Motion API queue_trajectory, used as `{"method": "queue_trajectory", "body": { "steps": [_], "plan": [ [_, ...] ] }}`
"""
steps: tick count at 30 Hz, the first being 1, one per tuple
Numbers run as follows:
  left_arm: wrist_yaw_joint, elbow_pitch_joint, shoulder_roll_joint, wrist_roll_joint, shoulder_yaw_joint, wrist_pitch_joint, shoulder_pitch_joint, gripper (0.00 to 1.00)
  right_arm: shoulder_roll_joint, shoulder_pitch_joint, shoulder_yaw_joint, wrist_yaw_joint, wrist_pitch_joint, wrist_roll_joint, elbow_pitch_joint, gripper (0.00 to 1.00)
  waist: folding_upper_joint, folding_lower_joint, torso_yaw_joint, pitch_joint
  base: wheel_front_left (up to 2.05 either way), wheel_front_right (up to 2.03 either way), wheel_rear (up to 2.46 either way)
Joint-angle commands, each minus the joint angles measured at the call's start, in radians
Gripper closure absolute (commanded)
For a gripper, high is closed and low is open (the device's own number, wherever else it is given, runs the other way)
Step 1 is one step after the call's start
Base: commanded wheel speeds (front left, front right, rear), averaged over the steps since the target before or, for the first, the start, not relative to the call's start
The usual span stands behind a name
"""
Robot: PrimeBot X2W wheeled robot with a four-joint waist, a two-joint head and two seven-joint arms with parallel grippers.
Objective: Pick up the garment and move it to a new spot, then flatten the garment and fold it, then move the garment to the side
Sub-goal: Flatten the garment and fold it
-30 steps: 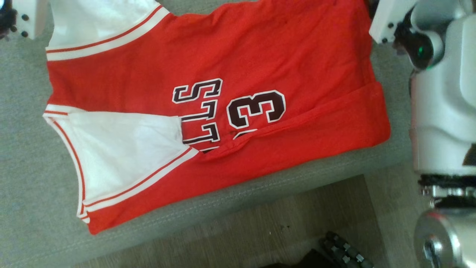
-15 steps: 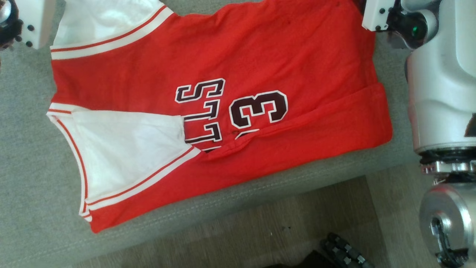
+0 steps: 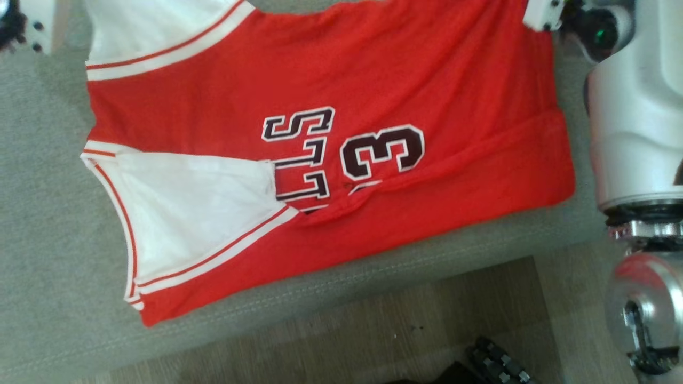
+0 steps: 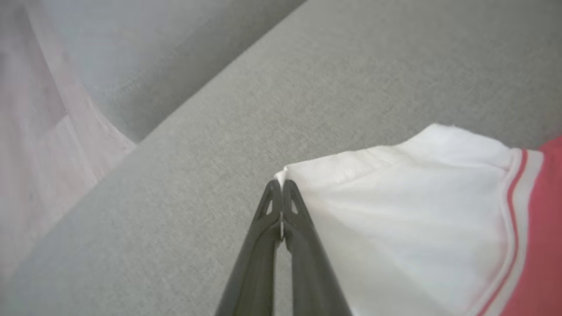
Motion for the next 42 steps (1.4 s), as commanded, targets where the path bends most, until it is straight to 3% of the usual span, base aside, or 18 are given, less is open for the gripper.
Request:
{"method": "queue_trajectory", "body": {
  "steps": [1,12,19,28,34,42],
  "plan": [
    [0.01,-0.004,0.031,0.016,0.051,-0.03,-0.066,1.0,0.014,-0.046,-0.005,-0.001,-0.027,0.002,-0.046,1.0,0.0,0.0,0.005,-0.002,0.0,0.0,0.0],
    [0.073,0.085,-0.026,0.092,0.101,-0.364,-0.118,1.0,0.0,-0.082,-0.11,-0.001,-0.215,0.067,-0.044,1.0,0.0,0.0,0.05,-0.014,0.0,0.0,0.0],
    [0.048,0.089,-0.035,0.053,0.107,-0.432,-0.059,1.0,-0.06,-0.011,0.009,-0.001,-0.203,0.2,-0.086,1.0,0.0,0.0,0.088,-0.037,0.0,0.0,0.0],
    [0.053,-0.087,0.04,-0.059,0.142,-0.481,0.123,1.0,-0.188,0.142,0.144,-0.001,-0.158,0.316,-0.222,1.0,0.0,0.0,0.124,-0.068,0.0,0.0,0.0],
    [0.114,-0.308,0.131,-0.127,0.148,-0.463,0.272,1.0,-0.266,0.247,0.141,-0.001,-0.122,0.34,-0.302,1.0,0.0,0.0,0.156,-0.069,0.0,0.0,0.0],
    [0.217,-0.58,0.246,-0.177,0.125,-0.428,0.445,1.0,-0.309,0.392,0.126,-0.001,-0.055,0.357,-0.41,1.0,0.0,0.0,0.182,-0.074,0.0,0.0,0.0]
  ]
}}
